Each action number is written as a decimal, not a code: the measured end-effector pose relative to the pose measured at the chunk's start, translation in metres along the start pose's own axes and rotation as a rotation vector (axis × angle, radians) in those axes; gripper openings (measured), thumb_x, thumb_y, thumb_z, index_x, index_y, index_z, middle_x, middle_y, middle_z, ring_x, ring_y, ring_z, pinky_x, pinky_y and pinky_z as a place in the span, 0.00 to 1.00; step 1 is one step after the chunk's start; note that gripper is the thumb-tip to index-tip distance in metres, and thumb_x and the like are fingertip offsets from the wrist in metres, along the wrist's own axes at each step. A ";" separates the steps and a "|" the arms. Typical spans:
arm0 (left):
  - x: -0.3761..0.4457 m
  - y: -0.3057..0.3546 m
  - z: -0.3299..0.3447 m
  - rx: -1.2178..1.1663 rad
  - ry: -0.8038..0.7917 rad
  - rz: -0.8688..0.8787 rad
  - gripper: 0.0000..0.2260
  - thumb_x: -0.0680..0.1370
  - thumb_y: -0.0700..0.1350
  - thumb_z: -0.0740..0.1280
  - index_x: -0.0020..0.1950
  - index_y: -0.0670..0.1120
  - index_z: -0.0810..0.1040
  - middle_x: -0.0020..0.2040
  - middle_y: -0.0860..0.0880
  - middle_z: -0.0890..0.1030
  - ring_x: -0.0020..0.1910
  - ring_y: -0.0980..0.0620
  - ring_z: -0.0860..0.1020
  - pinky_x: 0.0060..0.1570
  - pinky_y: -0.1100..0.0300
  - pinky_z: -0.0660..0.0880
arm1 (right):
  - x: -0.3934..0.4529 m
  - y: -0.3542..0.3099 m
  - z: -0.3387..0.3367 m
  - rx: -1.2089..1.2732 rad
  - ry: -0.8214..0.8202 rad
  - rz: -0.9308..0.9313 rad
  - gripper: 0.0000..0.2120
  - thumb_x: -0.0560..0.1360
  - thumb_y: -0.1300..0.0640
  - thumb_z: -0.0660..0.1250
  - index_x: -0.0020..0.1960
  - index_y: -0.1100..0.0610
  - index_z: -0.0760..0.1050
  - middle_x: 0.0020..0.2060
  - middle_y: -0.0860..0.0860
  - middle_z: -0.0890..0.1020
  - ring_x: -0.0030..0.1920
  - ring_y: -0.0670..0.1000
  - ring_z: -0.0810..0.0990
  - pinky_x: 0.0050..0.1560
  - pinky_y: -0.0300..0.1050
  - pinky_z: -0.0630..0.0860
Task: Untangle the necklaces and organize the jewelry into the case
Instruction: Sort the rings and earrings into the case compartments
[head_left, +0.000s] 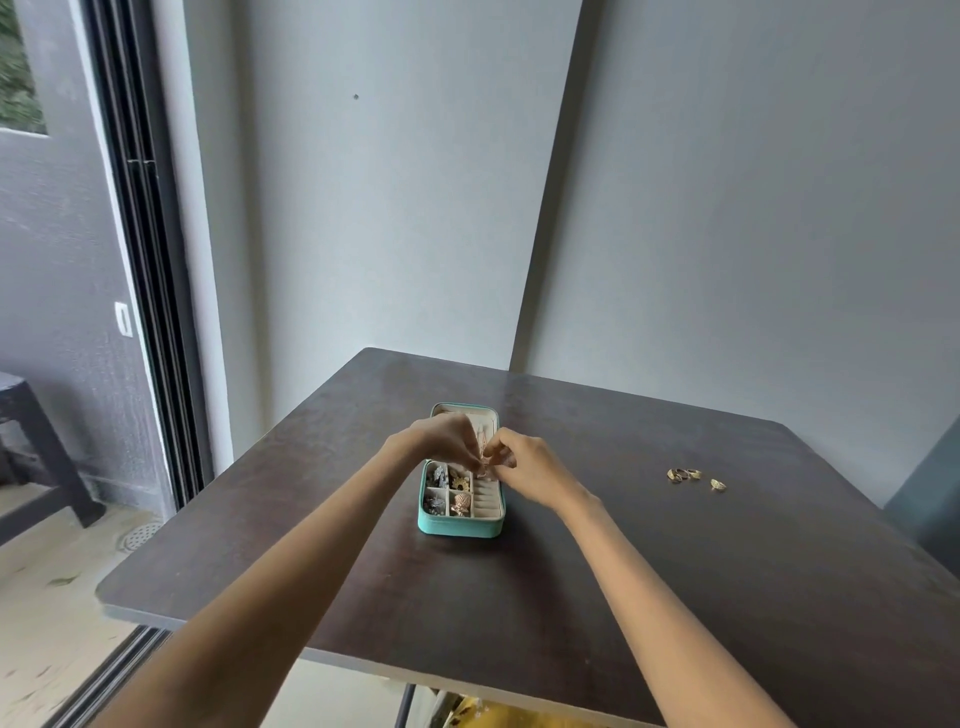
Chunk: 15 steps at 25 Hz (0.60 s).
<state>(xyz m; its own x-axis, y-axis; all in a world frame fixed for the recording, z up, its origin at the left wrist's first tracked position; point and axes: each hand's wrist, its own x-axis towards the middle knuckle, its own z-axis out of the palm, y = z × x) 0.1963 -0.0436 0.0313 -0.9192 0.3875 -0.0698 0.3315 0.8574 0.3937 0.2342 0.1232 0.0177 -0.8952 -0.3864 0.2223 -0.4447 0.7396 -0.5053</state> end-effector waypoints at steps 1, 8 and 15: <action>0.000 0.001 0.000 0.014 0.001 -0.004 0.10 0.72 0.47 0.71 0.48 0.42 0.84 0.38 0.49 0.79 0.34 0.55 0.72 0.33 0.63 0.67 | 0.000 -0.001 0.002 -0.018 -0.006 0.005 0.08 0.72 0.65 0.67 0.50 0.58 0.76 0.45 0.51 0.81 0.44 0.47 0.78 0.47 0.40 0.74; 0.000 0.002 0.004 0.062 0.039 -0.042 0.11 0.71 0.50 0.72 0.47 0.44 0.84 0.37 0.50 0.79 0.36 0.53 0.74 0.35 0.60 0.68 | 0.002 0.001 0.005 0.014 0.022 0.056 0.07 0.72 0.66 0.65 0.47 0.58 0.78 0.42 0.51 0.82 0.43 0.48 0.78 0.43 0.38 0.72; 0.001 0.003 0.005 0.098 0.076 -0.073 0.10 0.70 0.52 0.72 0.44 0.47 0.84 0.35 0.52 0.77 0.37 0.53 0.75 0.35 0.59 0.69 | 0.003 0.004 0.009 0.045 0.054 0.053 0.05 0.70 0.67 0.68 0.43 0.59 0.75 0.38 0.50 0.79 0.40 0.50 0.76 0.40 0.39 0.70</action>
<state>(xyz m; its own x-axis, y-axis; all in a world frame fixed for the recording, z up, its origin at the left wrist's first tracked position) 0.1978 -0.0387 0.0276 -0.9538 0.2995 -0.0238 0.2791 0.9126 0.2987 0.2298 0.1198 0.0088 -0.9183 -0.3161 0.2384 -0.3959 0.7319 -0.5546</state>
